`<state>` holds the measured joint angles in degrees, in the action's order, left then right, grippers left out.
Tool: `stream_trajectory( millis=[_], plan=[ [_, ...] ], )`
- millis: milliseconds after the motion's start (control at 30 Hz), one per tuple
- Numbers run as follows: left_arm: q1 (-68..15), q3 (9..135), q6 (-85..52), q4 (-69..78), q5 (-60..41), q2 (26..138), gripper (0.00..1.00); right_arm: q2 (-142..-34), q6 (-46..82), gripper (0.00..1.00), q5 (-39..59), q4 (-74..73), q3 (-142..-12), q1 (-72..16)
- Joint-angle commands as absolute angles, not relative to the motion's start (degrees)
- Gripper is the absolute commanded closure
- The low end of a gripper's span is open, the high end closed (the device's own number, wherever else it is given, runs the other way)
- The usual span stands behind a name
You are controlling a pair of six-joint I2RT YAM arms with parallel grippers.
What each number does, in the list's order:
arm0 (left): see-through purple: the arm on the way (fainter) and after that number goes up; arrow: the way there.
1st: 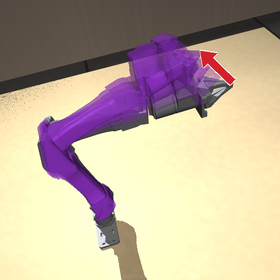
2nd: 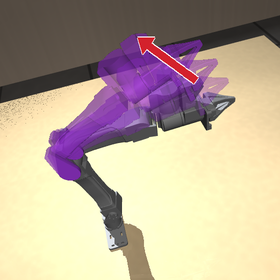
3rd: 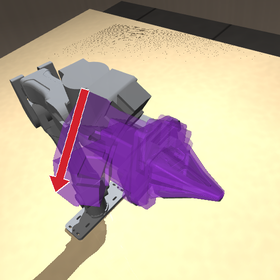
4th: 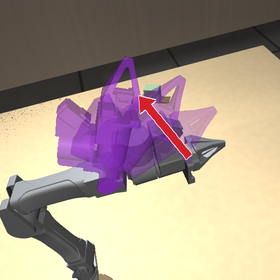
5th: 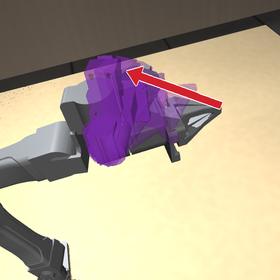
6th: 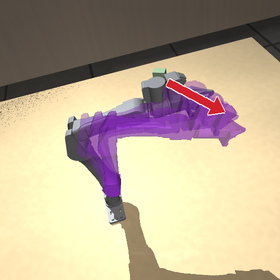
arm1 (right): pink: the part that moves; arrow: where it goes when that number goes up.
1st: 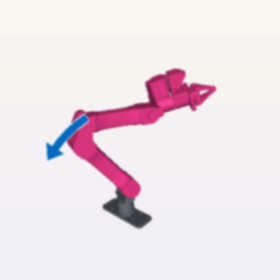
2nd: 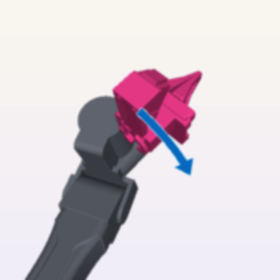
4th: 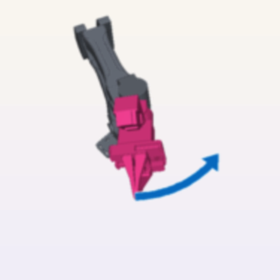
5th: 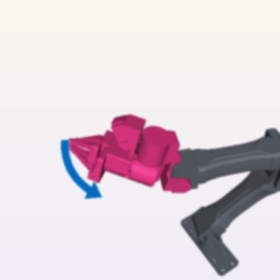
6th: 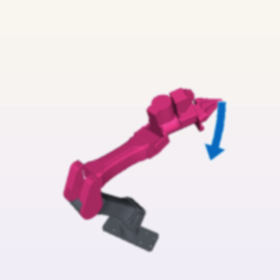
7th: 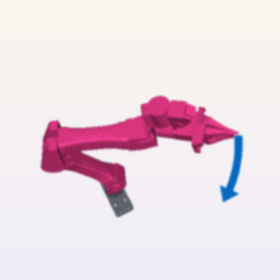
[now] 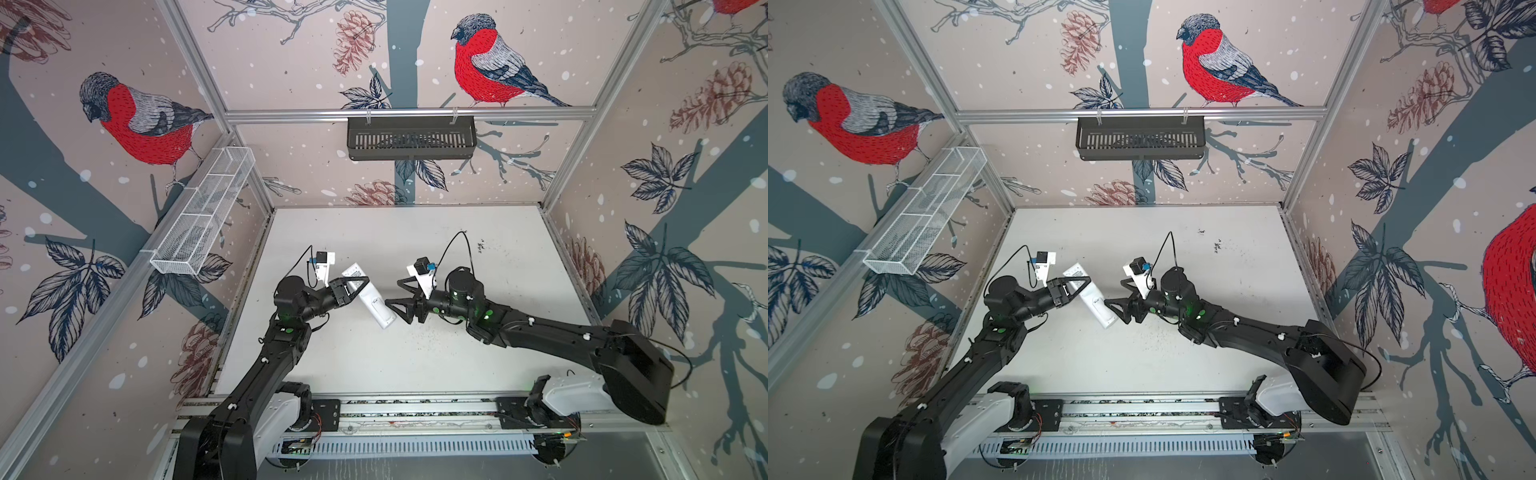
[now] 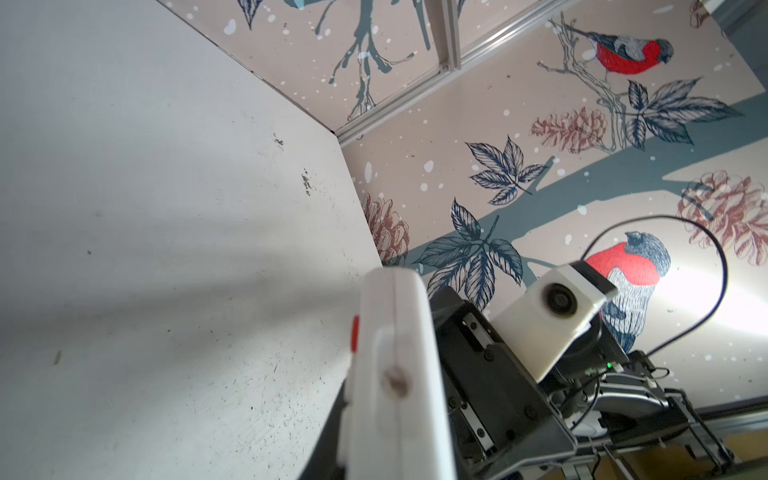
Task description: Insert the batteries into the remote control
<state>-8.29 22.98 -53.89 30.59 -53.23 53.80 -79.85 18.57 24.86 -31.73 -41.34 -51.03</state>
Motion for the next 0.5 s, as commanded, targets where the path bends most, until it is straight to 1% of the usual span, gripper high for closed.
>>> stream_trajectory(
  millis=[0, 167, 467],
  plan=[
    [-9.72, 24.02, -49.62, 33.43, -55.67, 54.04, 1.00, -81.88, 22.94, 0.15, 36.84, -31.51, -42.61, -49.80],
    [-10.94, 23.94, -50.23, 37.35, -57.82, 54.41, 1.00, -85.14, 26.90, 0.15, 43.39, -36.79, -41.58, -48.54],
    [-11.60, 23.91, -53.21, 42.74, -60.88, 51.88, 1.00, -88.67, 28.60, 0.16, 42.18, -38.25, -40.01, -46.86]
  ],
)
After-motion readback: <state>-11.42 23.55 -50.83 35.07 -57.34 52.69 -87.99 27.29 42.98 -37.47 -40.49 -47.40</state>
